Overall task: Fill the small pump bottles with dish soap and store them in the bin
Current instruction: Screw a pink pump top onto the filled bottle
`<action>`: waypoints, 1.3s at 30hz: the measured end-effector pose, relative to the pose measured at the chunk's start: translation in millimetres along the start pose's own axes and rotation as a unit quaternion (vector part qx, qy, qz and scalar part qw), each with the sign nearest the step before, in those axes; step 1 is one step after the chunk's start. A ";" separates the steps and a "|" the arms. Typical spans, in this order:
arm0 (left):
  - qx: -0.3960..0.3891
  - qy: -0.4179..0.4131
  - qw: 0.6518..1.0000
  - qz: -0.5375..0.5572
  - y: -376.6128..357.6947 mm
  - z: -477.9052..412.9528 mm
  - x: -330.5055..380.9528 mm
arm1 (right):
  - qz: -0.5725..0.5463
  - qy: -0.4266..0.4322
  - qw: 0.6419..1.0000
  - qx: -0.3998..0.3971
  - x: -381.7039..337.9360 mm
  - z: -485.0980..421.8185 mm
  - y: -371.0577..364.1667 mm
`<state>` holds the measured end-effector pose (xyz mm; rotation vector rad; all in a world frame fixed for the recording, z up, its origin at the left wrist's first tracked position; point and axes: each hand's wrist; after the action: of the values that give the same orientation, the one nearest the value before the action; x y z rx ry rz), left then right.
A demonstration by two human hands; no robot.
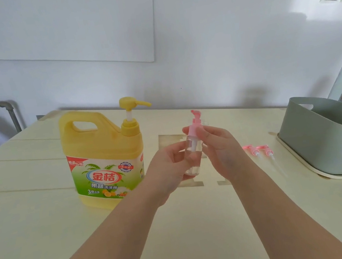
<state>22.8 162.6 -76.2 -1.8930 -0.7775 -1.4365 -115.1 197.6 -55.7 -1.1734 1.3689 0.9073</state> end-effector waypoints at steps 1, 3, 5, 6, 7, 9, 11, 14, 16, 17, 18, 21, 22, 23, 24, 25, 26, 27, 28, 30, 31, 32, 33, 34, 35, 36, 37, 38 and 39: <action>0.026 -0.010 0.999 -0.036 -2.2 -0.5 -1.0 | 0.005 0.007 1.000 0.016 -1.4 1.3 -2.2; 0.085 -0.035 0.987 -0.130 -7.9 -0.7 -1.0 | 0.021 0.021 0.998 0.055 -2.5 2.4 -7.5; 0.123 -0.063 0.966 -0.220 -13.1 -0.4 -1.7 | 0.069 0.033 0.993 0.094 0.3 0.4 -10.2; 0.128 -0.069 0.959 -0.244 -15.1 0.0 -2.1 | 0.090 0.038 0.990 0.106 1.2 -0.2 -10.9; 0.123 -0.066 0.960 -0.243 -15.0 -0.5 -3.4 | 0.102 0.037 0.988 0.109 1.2 -0.1 -10.8; 0.085 -0.034 0.982 -0.167 -9.5 -2.8 -3.4 | 0.090 0.017 0.992 0.086 0.2 0.2 -6.3; 0.003 0.008 0.999 -0.054 -1.9 -0.1 3.8 | 0.040 -0.012 0.999 0.028 -1.0 0.9 1.3; -0.098 0.049 0.993 0.044 7.2 3.6 9.5 | -0.029 -0.030 0.998 -0.046 -3.1 2.6 6.5; -0.111 0.060 0.990 0.062 9.3 3.9 8.6 | -0.029 -0.030 0.998 -0.053 -3.3 4.1 3.9; -0.103 0.057 0.991 0.059 9.4 3.3 7.3 | -0.015 -0.024 0.999 -0.043 -2.4 4.3 2.5; -0.090 0.047 0.994 0.048 8.4 3.1 6.5 | 0.002 -0.014 1.000 -0.028 -1.4 4.4 1.0; -0.054 0.008 0.998 0.020 1.8 4.0 4.8 | 0.045 0.013 0.999 0.008 0.6 3.8 -1.6; -0.047 -0.003 0.999 0.009 -0.2 3.6 4.0 | 0.054 0.024 0.998 0.013 0.7 3.5 -2.0; -0.040 -0.016 0.999 -0.006 -2.3 3.3 2.9 | 0.061 0.036 0.997 0.017 0.2 3.6 -2.2; -0.032 -0.027 0.999 -0.027 -4.4 2.7 1.9 | 0.066 0.046 0.997 0.021 -0.6 3.7 -2.2; -0.021 -0.036 0.998 -0.049 -6.1 2.1 0.7 | 0.069 0.053 0.996 0.023 -1.4 3.6 -2.0; -0.009 -0.043 0.997 -0.069 -7.6 1.2 -0.8 | 0.073 0.058 0.995 0.023 -2.4 4.0 -2.1; 0.003 -0.047 0.995 -0.083 -9.0 0.5 -2.1 | 0.078 0.061 0.995 0.022 -3.2 4.3 -2.5; 0.012 -0.048 0.995 -0.090 -10.3 0.3 -2.9 | 0.083 0.062 0.994 0.024 -3.7 4.7 -3.0; 0.022 -0.043 0.995 -0.092 -12.1 -0.3 -4.5 | 0.095 0.058 0.993 0.038 -3.8 5.1 -3.7; 0.025 -0.040 0.995 -0.090 -12.4 -1.0 -5.3 | 0.105 0.053 0.992 0.049 -3.4 5.1 -4.1; 0.030 -0.036 0.995 -0.088 -12.4 -1.6 -6.1 | 0.121 0.047 0.990 0.059 -3.0 5.5 -4.2; 0.037 -0.033 0.995 -0.085 -12.2 -2.0 -6.8 | 0.143 0.044 0.986 0.068 -2.2 5.9 -4.7; 0.047 -0.030 0.995 -0.084 -11.7 -2.3 -7.4 | 0.167 0.044 0.982 0.074 -1.4 6.8 -5.6; 0.060 -0.027 0.994 -0.087 -11.2 -2.6 -7.9 | 0.190 0.049 0.978 0.076 0.2 7.8 -6.2; 0.074 -0.027 0.992 -0.099 -10.2 -2.8 -8.5 | 0.209 0.053 0.973 0.079 2.6 8.7 -7.3; 0.086 -0.029 0.989 -0.117 -9.5 -3.0 -9.1 | 0.225 0.056 0.969 0.088 4.9 9.9 -8.3; 0.097 -0.033 0.985 -0.139 -8.7 -3.2 -9.7 | 0.239 0.061 0.964 0.101 6.4 11.4 -9.3; 0.107 -0.037 0.980 -0.161 -7.9 -3.3 -10.1 | 0.252 0.068 0.958 0.115 8.3 12.2 -9.8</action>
<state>12.4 164.2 -84.2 -1.7180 -1.2693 -1.4083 -102.2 205.8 -64.8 -0.7266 1.8798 0.9942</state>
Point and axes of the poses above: each hand's wrist, its own z-axis away from the middle knuckle, its own y-axis out of the back of the hand, x = y × z, and after that the axes turned 5 degrees about -y, right-handed
